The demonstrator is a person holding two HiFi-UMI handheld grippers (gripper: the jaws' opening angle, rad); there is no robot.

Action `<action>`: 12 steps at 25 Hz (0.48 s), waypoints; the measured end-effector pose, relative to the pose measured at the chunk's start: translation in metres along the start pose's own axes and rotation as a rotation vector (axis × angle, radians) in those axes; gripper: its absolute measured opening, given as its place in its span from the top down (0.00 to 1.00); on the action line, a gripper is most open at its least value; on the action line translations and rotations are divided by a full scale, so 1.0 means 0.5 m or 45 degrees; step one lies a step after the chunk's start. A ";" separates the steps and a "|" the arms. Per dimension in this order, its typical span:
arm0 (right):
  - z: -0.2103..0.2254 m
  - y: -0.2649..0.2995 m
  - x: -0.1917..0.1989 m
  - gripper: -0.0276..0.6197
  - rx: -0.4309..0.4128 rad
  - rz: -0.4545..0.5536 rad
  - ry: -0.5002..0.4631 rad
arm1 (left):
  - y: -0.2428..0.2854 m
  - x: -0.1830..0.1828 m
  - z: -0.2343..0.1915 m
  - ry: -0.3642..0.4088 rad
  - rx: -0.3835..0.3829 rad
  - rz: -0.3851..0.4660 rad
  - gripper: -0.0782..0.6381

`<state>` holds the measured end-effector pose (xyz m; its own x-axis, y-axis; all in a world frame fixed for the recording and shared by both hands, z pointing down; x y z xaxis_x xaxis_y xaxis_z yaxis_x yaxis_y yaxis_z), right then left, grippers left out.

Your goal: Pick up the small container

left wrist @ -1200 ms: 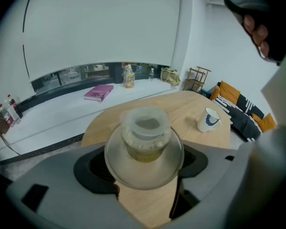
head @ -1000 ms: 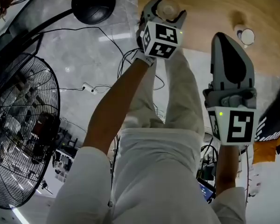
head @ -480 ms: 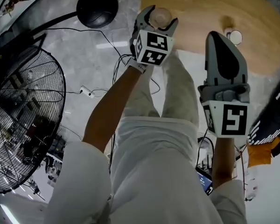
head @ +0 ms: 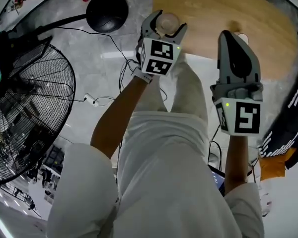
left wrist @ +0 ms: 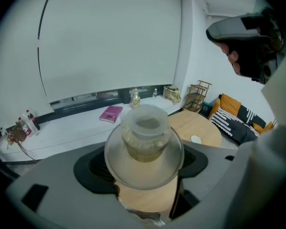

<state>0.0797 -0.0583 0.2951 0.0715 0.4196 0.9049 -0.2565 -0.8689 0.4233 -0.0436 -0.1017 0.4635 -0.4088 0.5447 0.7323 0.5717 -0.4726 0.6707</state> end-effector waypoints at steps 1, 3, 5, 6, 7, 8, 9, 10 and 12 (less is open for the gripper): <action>-0.001 -0.004 -0.006 0.95 0.003 0.006 0.000 | -0.010 -0.008 0.000 0.000 -0.006 0.013 0.41; -0.005 -0.015 -0.017 0.95 0.008 0.016 0.013 | -0.033 -0.020 0.003 -0.016 -0.015 0.027 0.41; -0.008 -0.029 -0.024 0.95 0.010 0.021 0.021 | -0.058 -0.031 0.008 -0.043 -0.012 0.035 0.41; -0.008 -0.035 -0.027 0.95 0.014 0.025 0.019 | -0.070 -0.037 0.011 -0.050 -0.010 0.042 0.41; -0.009 -0.041 -0.031 0.95 0.021 0.031 0.017 | -0.081 -0.043 0.013 -0.054 -0.007 0.050 0.41; -0.009 -0.046 -0.036 0.95 0.027 0.036 0.016 | -0.092 -0.049 0.015 -0.055 -0.005 0.058 0.41; -0.009 -0.053 -0.039 0.95 0.030 0.040 0.013 | -0.103 -0.054 0.018 -0.055 -0.004 0.066 0.41; -0.009 -0.060 -0.042 0.95 0.029 0.043 0.012 | -0.114 -0.059 0.021 -0.055 -0.004 0.073 0.41; -0.009 -0.073 -0.052 0.95 0.027 0.049 0.018 | -0.138 -0.066 0.024 -0.055 -0.011 0.084 0.41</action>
<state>0.0827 -0.0364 0.2562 0.0479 0.3894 0.9198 -0.2382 -0.8899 0.3891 -0.0611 -0.0791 0.3915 -0.3393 0.5416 0.7692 0.5903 -0.5141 0.6223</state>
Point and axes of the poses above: the fingertips, and each gripper's own axes: y forward along the fingers, z to its right, x out of its underside, the point moved 4 cm from there along -y, backward along the fingers, and after that the axes turned 5 degrees about x, right-handed, at the moved point
